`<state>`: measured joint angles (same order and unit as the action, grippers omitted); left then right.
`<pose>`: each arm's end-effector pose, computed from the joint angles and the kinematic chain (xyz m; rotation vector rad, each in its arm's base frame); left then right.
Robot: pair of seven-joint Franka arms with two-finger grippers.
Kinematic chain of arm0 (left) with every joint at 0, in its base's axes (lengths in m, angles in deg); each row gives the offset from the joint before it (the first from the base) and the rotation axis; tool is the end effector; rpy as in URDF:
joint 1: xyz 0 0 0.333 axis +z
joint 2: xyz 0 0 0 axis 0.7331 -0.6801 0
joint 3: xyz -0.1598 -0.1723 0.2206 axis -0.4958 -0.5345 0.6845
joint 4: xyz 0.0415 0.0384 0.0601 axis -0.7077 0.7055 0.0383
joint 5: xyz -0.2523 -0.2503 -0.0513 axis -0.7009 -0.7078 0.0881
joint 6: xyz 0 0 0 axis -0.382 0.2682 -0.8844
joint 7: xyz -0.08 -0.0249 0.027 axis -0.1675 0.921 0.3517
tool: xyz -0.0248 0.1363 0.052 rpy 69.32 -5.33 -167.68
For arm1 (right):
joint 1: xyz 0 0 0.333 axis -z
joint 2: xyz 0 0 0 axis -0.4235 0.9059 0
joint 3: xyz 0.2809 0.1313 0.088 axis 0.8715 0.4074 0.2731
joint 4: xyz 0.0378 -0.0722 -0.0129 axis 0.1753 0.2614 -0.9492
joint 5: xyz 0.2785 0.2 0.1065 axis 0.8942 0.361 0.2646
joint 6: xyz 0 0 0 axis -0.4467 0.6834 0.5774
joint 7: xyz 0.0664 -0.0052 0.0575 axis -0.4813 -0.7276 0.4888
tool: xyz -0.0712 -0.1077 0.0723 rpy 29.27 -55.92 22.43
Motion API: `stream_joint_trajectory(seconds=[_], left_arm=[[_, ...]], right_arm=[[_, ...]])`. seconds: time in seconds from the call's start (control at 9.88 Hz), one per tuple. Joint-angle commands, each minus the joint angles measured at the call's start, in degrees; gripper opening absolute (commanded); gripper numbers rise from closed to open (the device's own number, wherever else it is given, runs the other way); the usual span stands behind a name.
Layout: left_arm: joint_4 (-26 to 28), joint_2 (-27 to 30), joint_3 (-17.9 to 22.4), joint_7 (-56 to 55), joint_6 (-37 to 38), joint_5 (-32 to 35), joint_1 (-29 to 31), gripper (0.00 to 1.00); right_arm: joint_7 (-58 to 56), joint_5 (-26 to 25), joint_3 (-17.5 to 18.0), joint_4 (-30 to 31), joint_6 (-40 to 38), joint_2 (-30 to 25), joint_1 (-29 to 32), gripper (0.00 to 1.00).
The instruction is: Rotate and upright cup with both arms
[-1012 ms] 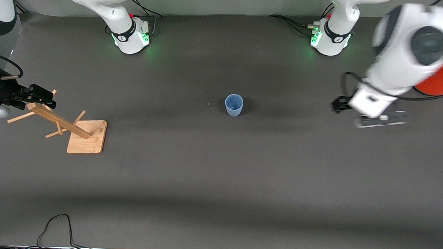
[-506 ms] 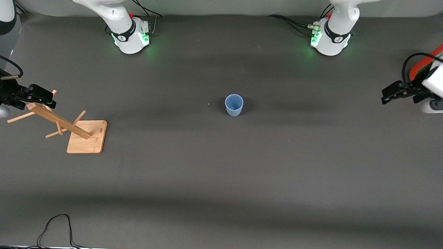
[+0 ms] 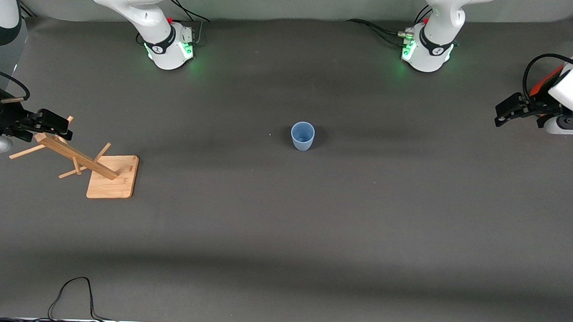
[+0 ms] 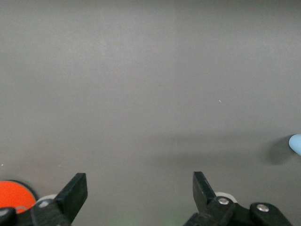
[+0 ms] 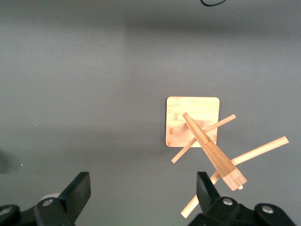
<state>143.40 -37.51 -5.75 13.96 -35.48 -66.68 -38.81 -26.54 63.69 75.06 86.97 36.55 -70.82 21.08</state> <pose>0.4721 -0.0126 0.5604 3.1336 -0.0172 -0.0213 0.5397 -0.0130 0.5628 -3.1408 -0.0489 0.0288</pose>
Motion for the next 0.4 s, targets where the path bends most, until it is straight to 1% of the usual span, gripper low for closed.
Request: stream_joint_trajectory(seconds=[0.0,0.3], left_arm=[[-1.4,0.3,0.6,1.3,2.5,0.5,0.1,1.0],[-1.4,-0.7,0.4,1.3,2.7,1.4,-0.1,1.0]], right_arm=[[-1.3,-0.6,-0.5,-0.2,0.8,0.0,-0.3,1.0],[-1.3,-0.6,-0.5,0.1,1.3,0.1,-0.3,1.0]])
